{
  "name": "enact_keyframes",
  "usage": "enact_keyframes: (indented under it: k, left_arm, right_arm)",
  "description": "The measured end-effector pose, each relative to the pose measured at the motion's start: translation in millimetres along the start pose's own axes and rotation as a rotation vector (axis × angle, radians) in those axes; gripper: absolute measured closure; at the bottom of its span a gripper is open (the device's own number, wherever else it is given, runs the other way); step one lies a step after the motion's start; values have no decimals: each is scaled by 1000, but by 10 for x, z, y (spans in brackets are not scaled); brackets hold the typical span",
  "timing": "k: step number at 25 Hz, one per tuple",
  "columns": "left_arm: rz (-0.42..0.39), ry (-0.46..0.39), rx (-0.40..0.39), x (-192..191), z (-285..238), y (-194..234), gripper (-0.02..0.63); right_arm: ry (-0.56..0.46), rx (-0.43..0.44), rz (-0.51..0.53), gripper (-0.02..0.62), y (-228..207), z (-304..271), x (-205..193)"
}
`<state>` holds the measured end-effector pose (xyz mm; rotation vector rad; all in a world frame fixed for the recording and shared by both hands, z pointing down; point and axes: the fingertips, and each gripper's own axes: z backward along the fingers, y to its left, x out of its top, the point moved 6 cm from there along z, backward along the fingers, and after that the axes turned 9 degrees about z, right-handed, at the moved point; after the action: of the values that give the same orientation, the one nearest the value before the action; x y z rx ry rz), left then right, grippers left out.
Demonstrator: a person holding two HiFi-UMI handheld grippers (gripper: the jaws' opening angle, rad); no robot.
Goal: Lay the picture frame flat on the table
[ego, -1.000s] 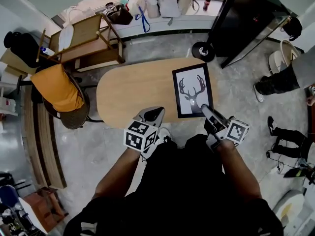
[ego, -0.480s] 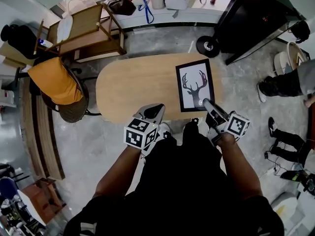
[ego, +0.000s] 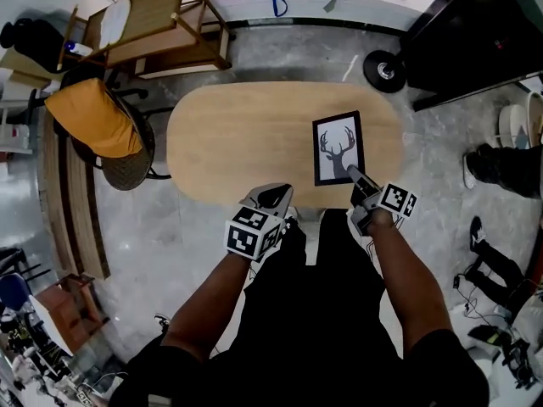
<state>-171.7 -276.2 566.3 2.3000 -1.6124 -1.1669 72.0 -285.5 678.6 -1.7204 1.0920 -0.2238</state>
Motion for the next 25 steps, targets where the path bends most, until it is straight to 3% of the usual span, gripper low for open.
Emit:
enact_keyframes:
  k: [2,6,15,20,25]
  left_arm:
    - [23,33,24,-94,-158,111,606]
    - [91,62,50,-191,-379,227,606]
    - [127,74,96,-262,-535,295,606]
    - [157,77,107,-356,-571,313,606]
    - [173,91,110,-467,-569,264,606]
  right_arm:
    - [36,-62,-40,565,-338,-220,-67]
    - [120,-127,-21,565,-764,-565,-172]
    - [88,-61,-88,565,-1214,-1020,-278]
    - [209,-177,-80,561,-1502,-1134,-468]
    - [356,-256,37,470,-1689,-1231,-607]
